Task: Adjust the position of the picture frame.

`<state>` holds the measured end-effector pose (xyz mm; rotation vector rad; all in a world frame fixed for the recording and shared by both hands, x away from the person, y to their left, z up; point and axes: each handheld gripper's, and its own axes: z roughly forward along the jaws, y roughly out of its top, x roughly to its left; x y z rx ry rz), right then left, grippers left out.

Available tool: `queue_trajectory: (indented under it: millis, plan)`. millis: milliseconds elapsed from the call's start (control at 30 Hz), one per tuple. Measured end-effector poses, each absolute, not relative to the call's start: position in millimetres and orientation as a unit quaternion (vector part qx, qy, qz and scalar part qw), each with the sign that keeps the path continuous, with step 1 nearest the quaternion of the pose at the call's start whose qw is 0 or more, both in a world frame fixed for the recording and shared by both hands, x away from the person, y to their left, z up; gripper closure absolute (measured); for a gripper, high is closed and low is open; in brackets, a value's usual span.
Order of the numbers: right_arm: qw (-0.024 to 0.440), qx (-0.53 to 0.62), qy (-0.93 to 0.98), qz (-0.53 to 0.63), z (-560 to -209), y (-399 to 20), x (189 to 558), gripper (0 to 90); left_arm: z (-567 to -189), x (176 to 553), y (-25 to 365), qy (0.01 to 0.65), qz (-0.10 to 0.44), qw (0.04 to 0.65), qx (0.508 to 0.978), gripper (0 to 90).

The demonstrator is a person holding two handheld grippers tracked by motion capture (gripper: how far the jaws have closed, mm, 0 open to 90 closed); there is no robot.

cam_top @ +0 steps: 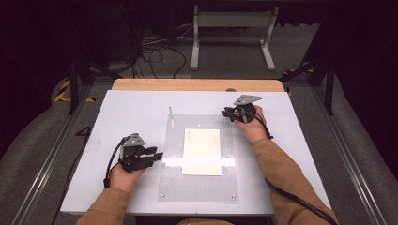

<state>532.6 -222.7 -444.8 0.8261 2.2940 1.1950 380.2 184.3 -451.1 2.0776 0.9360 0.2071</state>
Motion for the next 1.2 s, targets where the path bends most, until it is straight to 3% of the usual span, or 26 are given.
queue_trajectory:
  millis: [167, 767, 900, 1200]
  plan:
    - [0.195, 0.305, 0.819, 0.445, -449.7, -226.3, 536.3, 84.2, -451.1, 378.6, 184.4, 0.37, 0.083, 0.417, 0.826, 60.1]
    - [0.157, 0.339, 0.801, 0.467, -452.6, -231.6, 541.0, 84.2, -447.4, 367.8, 191.5, 0.364, 0.084, 0.416, 0.829, 60.7]
    - [0.131, 0.356, 0.795, 0.473, -452.3, -233.8, 543.4, 82.9, -445.5, 367.0, 194.6, 0.361, 0.094, 0.417, 0.829, 61.0]
    - [0.144, 0.372, 0.793, 0.461, -450.8, -229.3, 540.9, 83.7, -444.8, 362.1, 192.6, 0.358, 0.094, 0.414, 0.832, 61.3]
